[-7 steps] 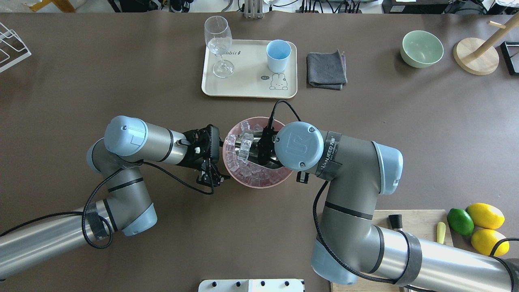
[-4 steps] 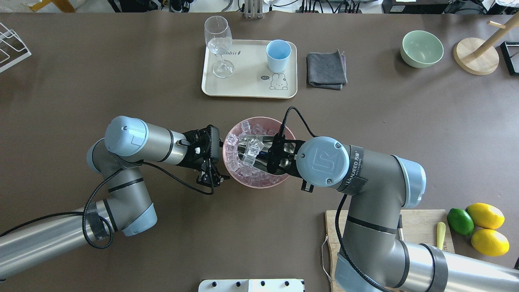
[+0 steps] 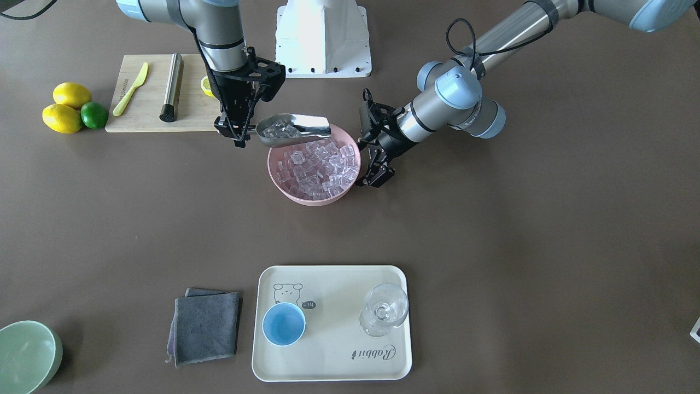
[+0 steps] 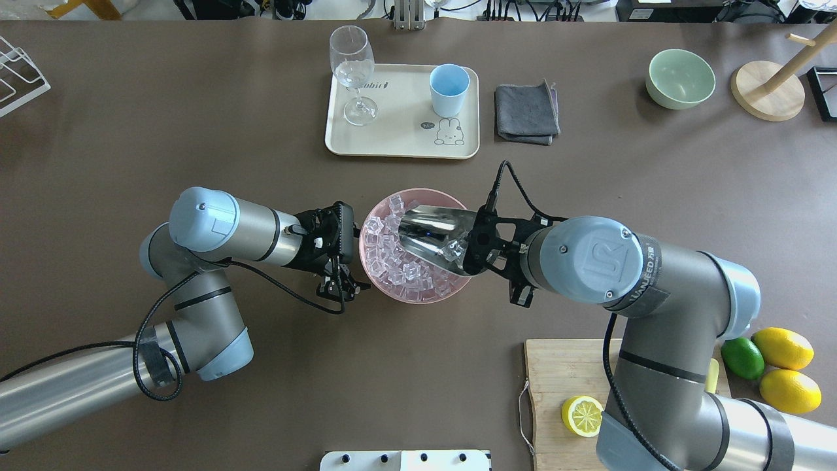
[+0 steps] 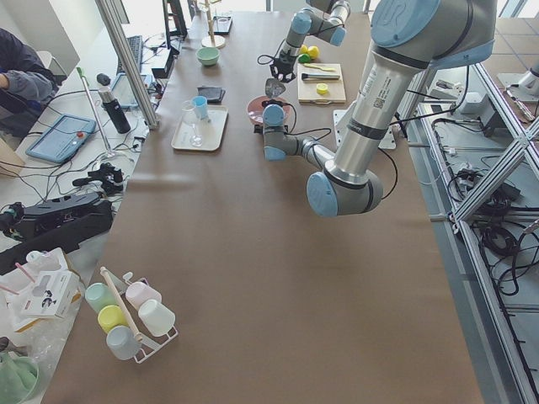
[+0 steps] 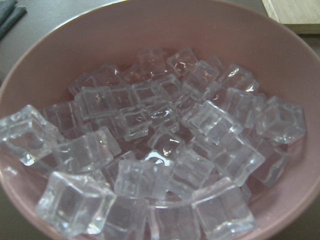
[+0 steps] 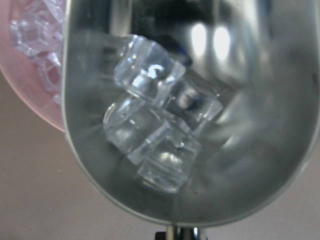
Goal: Put ice in cup with scoop
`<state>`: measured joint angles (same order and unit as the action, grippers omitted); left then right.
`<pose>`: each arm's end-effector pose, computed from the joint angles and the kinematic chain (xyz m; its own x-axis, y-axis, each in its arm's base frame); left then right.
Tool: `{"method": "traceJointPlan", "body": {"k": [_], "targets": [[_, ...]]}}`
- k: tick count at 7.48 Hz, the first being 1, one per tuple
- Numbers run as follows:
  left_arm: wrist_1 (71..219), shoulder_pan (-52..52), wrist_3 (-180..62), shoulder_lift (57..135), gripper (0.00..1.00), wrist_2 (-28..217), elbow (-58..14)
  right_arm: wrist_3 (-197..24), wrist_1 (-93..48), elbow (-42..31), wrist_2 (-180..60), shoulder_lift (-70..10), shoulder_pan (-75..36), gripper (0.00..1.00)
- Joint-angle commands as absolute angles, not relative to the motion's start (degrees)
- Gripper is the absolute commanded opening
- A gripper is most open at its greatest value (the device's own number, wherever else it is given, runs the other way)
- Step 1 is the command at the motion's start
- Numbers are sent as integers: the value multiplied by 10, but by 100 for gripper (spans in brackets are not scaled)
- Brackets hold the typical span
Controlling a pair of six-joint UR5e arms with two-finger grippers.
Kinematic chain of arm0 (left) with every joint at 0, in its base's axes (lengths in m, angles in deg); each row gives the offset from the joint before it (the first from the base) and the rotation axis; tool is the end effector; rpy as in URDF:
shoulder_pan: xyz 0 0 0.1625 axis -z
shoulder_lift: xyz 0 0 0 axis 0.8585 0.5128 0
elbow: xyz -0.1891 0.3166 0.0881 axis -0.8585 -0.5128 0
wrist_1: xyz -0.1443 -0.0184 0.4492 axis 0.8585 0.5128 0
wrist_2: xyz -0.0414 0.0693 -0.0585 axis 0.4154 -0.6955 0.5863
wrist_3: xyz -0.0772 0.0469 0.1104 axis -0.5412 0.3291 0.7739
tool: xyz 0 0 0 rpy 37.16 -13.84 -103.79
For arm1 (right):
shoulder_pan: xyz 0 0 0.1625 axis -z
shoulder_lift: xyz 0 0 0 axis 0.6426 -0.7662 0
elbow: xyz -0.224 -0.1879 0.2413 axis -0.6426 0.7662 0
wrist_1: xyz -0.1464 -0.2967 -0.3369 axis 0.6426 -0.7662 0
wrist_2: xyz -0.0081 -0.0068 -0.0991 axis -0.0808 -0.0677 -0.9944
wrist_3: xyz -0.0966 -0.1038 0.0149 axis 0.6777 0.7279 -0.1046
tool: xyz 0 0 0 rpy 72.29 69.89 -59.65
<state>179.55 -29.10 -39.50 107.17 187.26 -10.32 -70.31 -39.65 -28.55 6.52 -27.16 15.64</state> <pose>0.6225 -0.4458 0.2546 0.0898 0.9957 0.0213 -0.1415 -0.0084 0.9899 -0.5060 -0.3766 0.1948 0.4210 -0.9070 -0.0026 0.6343 0.2924 0.7156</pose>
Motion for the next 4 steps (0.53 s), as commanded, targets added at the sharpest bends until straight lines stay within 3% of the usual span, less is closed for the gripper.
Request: {"method": "traceJointPlan", "body": {"k": [1,4], "targets": [[1793,-285,-396,1058,98,1872,-123,-667,-390,-276,171,-288,36,0],[1669,-254,-395,983,98,1872,-260,-727,-392,-212,328,-282,-69,0]]}}
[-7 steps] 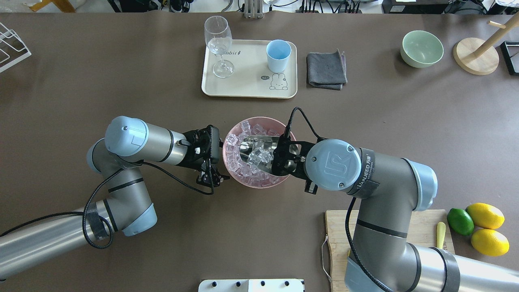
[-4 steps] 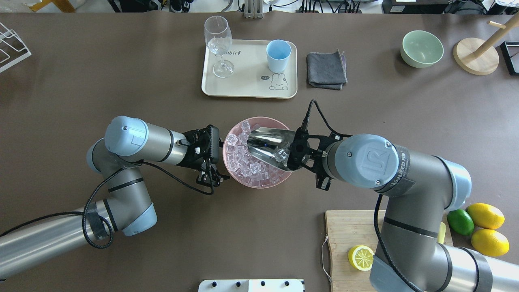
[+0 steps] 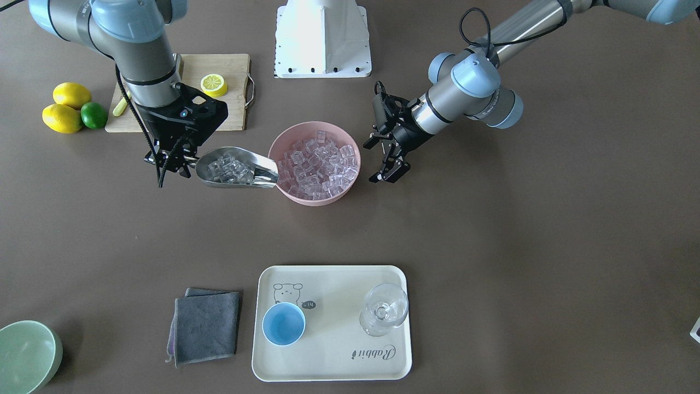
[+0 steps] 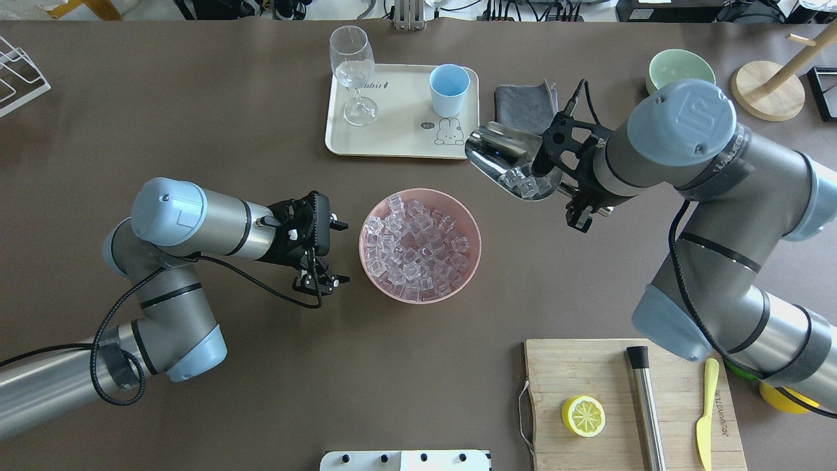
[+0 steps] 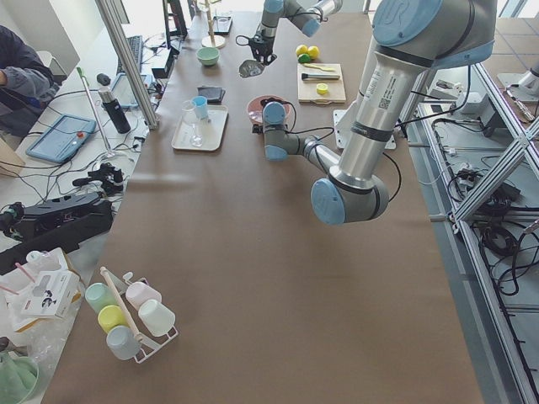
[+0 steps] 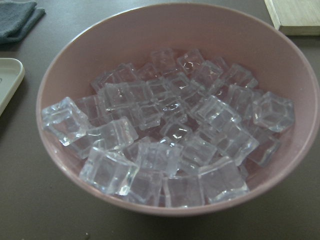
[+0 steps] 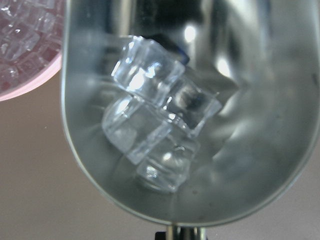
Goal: Put ice in cup with scoop
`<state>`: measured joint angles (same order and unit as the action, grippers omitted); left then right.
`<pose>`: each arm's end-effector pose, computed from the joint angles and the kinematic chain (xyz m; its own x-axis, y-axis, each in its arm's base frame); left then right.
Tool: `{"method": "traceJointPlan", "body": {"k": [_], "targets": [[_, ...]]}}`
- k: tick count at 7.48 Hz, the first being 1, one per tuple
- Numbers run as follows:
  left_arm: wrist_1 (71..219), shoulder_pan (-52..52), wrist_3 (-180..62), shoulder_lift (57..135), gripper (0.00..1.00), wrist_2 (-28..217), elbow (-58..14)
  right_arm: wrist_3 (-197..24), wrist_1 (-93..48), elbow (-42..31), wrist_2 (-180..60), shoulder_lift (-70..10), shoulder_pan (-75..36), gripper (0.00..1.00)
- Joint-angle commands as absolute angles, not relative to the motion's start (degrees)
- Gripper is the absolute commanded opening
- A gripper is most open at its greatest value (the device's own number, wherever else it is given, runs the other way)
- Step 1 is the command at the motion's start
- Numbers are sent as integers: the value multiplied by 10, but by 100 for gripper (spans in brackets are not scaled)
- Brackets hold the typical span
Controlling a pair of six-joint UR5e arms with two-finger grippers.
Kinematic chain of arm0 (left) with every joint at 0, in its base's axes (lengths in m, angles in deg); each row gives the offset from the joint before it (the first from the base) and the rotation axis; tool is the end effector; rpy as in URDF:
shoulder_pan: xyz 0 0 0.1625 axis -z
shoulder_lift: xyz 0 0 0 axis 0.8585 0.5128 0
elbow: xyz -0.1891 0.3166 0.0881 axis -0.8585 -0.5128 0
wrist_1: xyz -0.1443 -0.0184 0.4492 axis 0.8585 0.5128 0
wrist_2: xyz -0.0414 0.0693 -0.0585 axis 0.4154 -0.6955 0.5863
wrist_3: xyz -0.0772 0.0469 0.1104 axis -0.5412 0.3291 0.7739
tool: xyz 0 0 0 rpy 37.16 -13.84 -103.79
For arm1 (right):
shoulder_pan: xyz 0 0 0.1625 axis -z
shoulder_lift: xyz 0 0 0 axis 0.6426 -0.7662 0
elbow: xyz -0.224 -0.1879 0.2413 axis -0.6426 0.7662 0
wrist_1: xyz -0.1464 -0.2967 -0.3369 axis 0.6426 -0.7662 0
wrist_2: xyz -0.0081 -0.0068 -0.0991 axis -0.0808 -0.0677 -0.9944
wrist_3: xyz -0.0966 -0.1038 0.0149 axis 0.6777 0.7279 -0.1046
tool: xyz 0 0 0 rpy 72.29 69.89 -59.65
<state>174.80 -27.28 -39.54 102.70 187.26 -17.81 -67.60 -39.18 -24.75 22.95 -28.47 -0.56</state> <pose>0.5804 -0.4482 0.2509 0.1211 0.9926 0.0079 -0.1669 0.0125 0.9859 -0.4185 -0.4820 0.2354 0.4634 -0.8679 0.1790 0.5932 0.4538 0.6649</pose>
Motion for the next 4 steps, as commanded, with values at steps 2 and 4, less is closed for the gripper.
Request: {"method": "traceJointPlan", "body": {"k": [2,4], "targets": [[1555,-220,-395,951,98,1874,-331,-768,-438,-178,411,-258,-106,0],[1459,-173,-391,938,98,1878,-370,-769,-540,-133,442,-193,-125,0]]}}
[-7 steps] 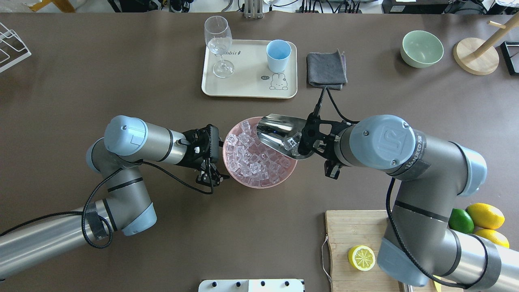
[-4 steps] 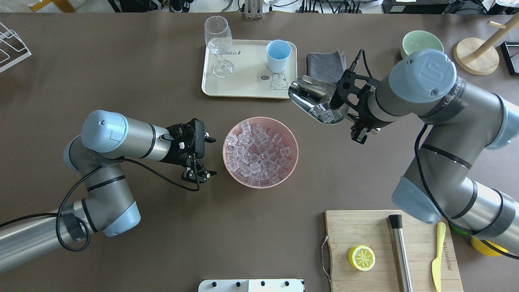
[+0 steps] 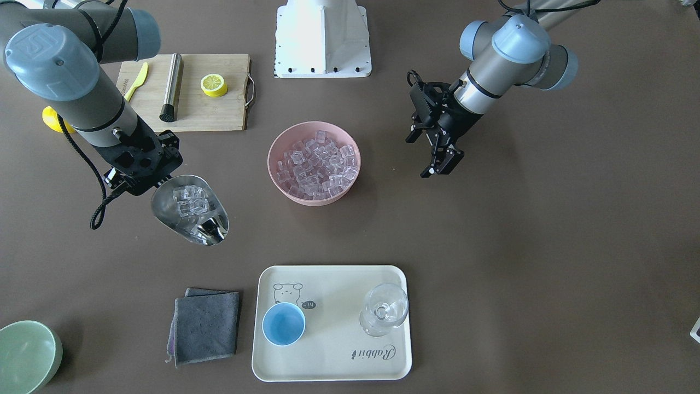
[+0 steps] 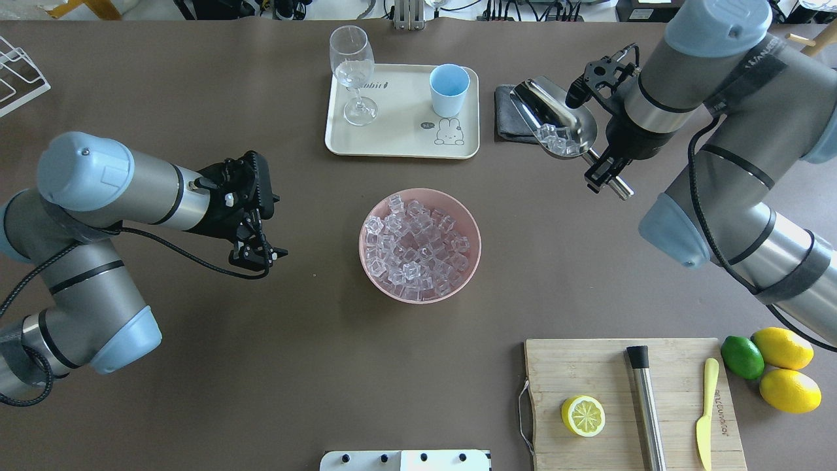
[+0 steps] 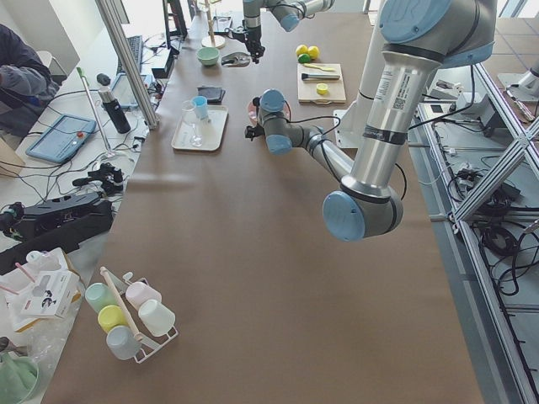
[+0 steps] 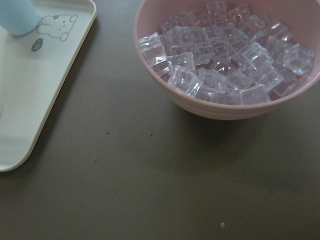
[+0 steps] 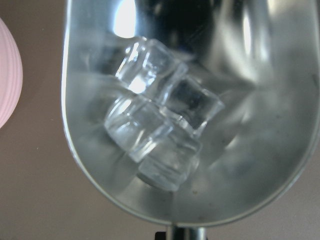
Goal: Put ice in cup with scoop
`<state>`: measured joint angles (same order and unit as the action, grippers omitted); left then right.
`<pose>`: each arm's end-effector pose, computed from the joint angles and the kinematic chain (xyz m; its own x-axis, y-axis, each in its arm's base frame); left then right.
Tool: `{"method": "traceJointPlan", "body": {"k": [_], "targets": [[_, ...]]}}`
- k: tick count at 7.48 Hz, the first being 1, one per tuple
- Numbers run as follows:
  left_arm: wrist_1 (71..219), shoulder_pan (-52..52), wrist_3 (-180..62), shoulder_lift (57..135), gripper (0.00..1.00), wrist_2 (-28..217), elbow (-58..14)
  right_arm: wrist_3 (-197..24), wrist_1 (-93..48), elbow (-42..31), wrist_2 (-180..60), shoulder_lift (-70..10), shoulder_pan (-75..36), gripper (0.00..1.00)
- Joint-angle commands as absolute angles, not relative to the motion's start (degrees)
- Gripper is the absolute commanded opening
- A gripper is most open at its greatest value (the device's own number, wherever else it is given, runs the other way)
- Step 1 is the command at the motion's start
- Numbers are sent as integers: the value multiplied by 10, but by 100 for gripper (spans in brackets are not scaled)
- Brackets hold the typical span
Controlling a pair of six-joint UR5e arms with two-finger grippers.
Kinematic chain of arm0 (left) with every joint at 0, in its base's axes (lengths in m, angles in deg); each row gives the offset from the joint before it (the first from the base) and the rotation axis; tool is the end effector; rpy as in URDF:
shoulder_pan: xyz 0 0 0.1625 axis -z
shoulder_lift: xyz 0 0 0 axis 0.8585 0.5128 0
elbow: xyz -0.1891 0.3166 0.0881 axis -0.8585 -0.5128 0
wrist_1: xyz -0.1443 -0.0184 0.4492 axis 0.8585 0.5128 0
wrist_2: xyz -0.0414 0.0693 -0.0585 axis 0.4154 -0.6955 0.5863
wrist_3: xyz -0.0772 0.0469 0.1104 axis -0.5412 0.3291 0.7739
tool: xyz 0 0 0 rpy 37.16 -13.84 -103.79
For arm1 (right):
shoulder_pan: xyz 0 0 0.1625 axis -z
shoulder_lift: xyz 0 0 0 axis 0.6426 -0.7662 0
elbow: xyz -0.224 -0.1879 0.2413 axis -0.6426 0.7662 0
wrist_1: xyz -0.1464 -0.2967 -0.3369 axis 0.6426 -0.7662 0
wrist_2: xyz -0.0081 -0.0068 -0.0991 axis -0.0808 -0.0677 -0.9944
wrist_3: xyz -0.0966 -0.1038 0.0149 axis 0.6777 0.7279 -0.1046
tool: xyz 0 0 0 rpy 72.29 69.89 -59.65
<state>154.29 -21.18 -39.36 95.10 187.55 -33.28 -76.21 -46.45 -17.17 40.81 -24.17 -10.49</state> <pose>0.4807 -0.4685 0.2482 0.2269 0.9703 -0.0834 -0.3322 0.1576 0.9300 -0.3756 -0.5401 0.2565 0.5178 -0.6707 0.5311 0.4954 0.7412 0.4530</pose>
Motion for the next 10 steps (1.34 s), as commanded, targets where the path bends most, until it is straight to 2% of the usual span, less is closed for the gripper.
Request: {"method": "traceJointPlan", "body": {"k": [1,3,5,7,10], "targets": [[1409,-150,-391,941,98,1878,-374,-769,-598,-103,462,-146,-138,0],[1289,-113,-391,945,98,1872,-373,-767,-697,-29,468,-54,-142,0],[1255,-61,-391,937,98,1826,-370,-761,-748,84,468,41,-142,0],[1253,10,-395,885,98,1875,-363,-730,-822,172,462,116,-142,0],[1258,141,-391,772,98,1989,-344,-663,-849,271,448,173,-139,0]]}}
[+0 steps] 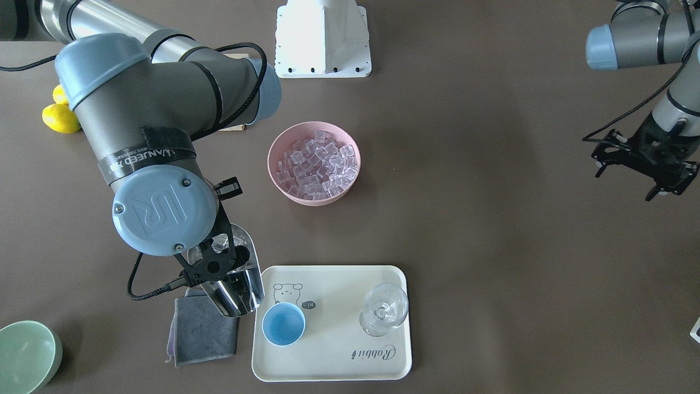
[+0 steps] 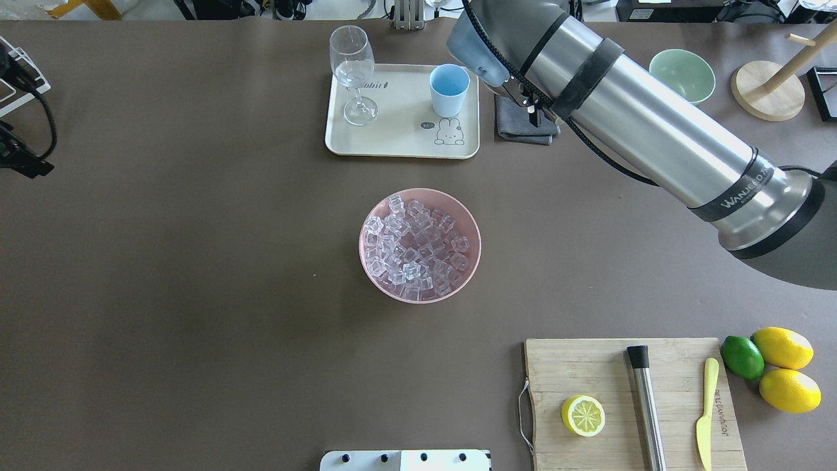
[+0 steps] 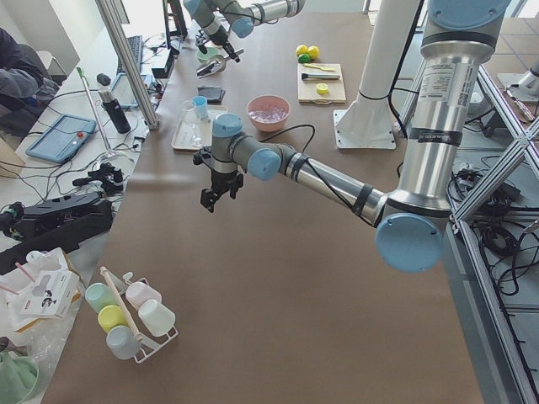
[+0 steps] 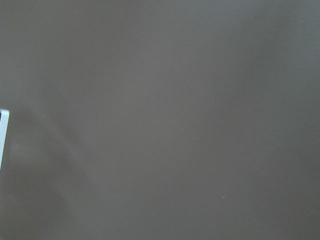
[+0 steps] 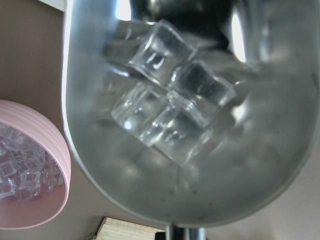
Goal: Put ice in cup with scoop
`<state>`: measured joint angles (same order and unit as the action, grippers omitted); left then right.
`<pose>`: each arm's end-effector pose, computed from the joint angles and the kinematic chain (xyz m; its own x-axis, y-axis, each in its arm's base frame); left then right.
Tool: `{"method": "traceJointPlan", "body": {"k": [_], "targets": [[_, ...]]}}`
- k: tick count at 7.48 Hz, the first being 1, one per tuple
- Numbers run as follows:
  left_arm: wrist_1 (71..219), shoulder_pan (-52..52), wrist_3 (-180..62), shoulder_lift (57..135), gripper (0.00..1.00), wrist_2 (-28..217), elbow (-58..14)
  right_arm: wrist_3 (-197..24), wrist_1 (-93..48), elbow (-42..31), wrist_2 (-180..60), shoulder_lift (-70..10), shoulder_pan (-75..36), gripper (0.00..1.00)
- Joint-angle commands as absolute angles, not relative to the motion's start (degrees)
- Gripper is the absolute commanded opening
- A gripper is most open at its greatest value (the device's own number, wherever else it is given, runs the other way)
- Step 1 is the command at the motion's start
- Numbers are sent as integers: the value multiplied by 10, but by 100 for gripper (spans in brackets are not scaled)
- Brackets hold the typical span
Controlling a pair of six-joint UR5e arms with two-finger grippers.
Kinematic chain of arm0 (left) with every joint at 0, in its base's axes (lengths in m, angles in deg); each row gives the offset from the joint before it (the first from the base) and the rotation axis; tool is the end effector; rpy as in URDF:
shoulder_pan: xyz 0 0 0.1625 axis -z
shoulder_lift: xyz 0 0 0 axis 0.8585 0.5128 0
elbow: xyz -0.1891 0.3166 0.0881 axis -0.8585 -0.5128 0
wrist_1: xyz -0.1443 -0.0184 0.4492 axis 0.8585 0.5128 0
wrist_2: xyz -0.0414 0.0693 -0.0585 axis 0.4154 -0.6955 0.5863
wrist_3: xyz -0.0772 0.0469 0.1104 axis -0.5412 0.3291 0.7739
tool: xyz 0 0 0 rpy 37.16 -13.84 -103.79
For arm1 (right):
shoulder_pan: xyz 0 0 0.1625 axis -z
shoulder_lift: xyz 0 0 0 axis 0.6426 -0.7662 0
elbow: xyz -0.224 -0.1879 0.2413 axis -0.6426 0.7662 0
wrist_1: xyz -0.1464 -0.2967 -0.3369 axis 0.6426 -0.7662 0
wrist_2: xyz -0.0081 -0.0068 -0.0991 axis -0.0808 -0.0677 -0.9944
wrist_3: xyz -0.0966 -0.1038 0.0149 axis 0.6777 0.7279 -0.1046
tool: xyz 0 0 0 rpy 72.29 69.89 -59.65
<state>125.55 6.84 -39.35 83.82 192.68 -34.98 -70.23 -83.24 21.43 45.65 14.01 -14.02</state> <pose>0.1939 -0.5881 0.4345 0.6610 0.6385 -0.3942 -0.4178 0.7496 0.5134 -0.4178 -0.6505 0.1532 0.6770 -0.3973 0.6196 0.5813 0.8050 -0.1190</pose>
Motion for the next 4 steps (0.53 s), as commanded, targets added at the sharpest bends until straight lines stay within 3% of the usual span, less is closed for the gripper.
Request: {"method": "traceJointPlan", "body": {"k": [1,2,4], "targets": [[1258,190,-391,742,98,2027,-328,-636,-869,278,441,182,-136,0],[1256,245,-391,740,98,2078,-287,-634,-876,283,439,185,-131,0],[1252,312,-395,724,98,2124,-272,-629,-890,318,437,201,-113,0]]}}
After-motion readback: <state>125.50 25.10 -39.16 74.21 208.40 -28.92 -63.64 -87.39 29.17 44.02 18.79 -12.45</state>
